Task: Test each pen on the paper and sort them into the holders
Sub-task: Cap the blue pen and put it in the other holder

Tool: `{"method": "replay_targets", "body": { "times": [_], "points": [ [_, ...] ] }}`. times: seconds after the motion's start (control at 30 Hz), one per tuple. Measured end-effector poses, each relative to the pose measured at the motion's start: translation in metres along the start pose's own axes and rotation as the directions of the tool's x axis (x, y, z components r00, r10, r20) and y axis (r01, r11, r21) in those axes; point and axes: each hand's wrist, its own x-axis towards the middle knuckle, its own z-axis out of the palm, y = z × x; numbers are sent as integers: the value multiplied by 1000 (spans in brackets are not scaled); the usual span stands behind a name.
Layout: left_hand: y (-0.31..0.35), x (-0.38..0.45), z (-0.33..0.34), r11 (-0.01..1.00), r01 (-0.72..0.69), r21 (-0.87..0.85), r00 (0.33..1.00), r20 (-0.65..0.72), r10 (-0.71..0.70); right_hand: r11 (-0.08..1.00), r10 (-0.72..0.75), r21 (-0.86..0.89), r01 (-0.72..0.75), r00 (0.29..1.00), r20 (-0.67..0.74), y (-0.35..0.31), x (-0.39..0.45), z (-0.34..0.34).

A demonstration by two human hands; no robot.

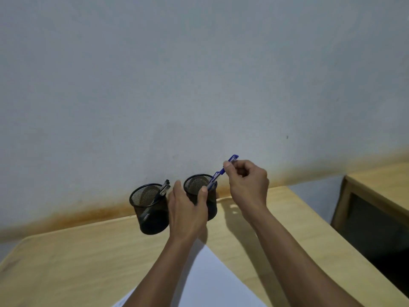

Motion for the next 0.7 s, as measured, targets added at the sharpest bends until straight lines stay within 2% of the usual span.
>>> {"method": "replay_targets", "body": {
  "times": [0.3, 0.7],
  "points": [
    [-6, 8, 9, 999, -12, 30, 1000, 11, 12, 995, 41, -93, -34, 997, 66, 24, -6, 21],
    [-10, 9, 7, 999, -29, 29, 1000, 12, 29, 984, 120, -137, -113, 992, 46, 31, -10, 31]
  ]
}}
